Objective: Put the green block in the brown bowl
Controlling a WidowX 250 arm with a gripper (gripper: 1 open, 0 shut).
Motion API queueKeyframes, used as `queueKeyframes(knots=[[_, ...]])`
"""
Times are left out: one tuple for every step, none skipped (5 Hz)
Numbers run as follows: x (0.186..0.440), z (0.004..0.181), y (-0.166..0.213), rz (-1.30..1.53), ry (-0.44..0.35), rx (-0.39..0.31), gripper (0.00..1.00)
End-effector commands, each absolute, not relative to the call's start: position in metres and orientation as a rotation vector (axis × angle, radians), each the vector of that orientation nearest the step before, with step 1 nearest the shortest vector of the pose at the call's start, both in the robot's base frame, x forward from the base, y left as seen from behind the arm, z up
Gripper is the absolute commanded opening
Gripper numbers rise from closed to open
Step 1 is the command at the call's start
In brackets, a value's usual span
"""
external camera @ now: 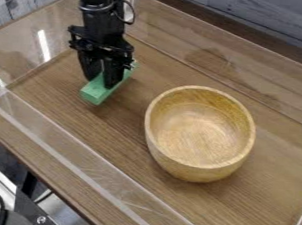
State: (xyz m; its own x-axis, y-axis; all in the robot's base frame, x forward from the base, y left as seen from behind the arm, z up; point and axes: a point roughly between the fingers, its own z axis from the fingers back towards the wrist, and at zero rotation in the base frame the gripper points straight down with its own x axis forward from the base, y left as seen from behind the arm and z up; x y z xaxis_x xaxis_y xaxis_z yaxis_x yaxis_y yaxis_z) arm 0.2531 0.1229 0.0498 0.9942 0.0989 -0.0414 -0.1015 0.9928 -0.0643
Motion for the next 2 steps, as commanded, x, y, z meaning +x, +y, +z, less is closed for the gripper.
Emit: queueKeyframes(knots=[[0.2662,0.0618,0.1273,0.093,-0.013,-0.042,0.0],[0.2672,0.0685,0.125,0.095,-0.018,-0.047,0.0]])
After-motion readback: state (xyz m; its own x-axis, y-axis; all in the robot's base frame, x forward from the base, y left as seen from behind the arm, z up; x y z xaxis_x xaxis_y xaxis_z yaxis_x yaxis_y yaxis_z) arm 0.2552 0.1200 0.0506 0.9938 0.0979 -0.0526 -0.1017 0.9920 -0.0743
